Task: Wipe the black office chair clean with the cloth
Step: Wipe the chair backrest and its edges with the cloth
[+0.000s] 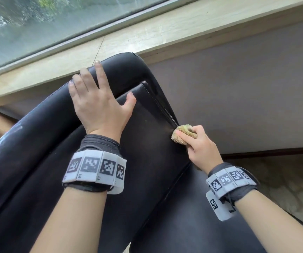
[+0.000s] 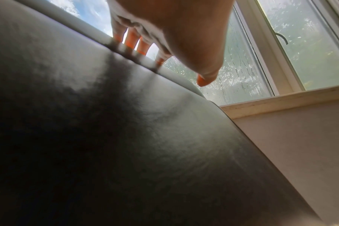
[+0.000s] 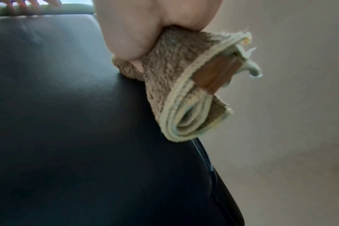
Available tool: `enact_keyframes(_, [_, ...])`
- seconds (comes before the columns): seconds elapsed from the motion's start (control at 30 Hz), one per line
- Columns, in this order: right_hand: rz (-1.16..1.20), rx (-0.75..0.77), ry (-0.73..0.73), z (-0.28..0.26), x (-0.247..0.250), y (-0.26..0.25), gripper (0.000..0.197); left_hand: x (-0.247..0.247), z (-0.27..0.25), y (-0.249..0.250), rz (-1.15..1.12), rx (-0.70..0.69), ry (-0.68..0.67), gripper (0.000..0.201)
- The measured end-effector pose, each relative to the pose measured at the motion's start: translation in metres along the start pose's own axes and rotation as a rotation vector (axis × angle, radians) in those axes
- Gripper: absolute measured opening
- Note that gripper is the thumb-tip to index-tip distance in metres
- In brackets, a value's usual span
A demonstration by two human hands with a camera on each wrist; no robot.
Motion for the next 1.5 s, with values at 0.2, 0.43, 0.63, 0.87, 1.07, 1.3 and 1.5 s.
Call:
enact_keyframes(0.2, [0.104,-0.077,0.118,0.017,0.034,-0.008,0.051,0.001,0.0,0.003,-0.001,0.027,0.017,0.084])
enact_keyframes(0.43, [0.069,0.025,0.123,0.017,0.003,-0.026,0.053,-0.001,0.0,0.001,-0.037,0.037,0.007,0.084])
enact_keyframes(0.63, [0.024,-0.153,-0.057,-0.031,-0.018,0.018,0.059,-0.002,-0.002,-0.001,-0.038,0.04,0.014,0.083])
enact_keyframes(0.87, [0.209,-0.196,0.152,0.001,0.027,0.013,0.056,-0.002,-0.002,0.002,-0.046,0.06,0.017,0.083])
enact_keyframes(1.07, [0.093,-0.042,0.054,-0.004,-0.009,0.0,0.054,-0.004,-0.001,0.001,-0.029,0.062,0.007,0.084])
enact_keyframes(1.3, [0.004,-0.149,-0.157,-0.044,-0.019,0.041,0.061,-0.004,-0.003,0.0,-0.017,0.059,0.008,0.085])
enact_keyframes(1.5, [0.131,0.054,0.156,0.037,0.032,-0.052,0.051,-0.004,-0.003,0.001,-0.021,0.07,-0.001,0.085])
Point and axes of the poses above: each hand's wrist, its own z-axis towards the middle knuckle, its own x-axis out of the back of the hand, y = z × x, the point moved 6 cm from there along z, towards the middle knuckle, and after that the axes turned 2 degrees about -x, right-handed, at the moved point
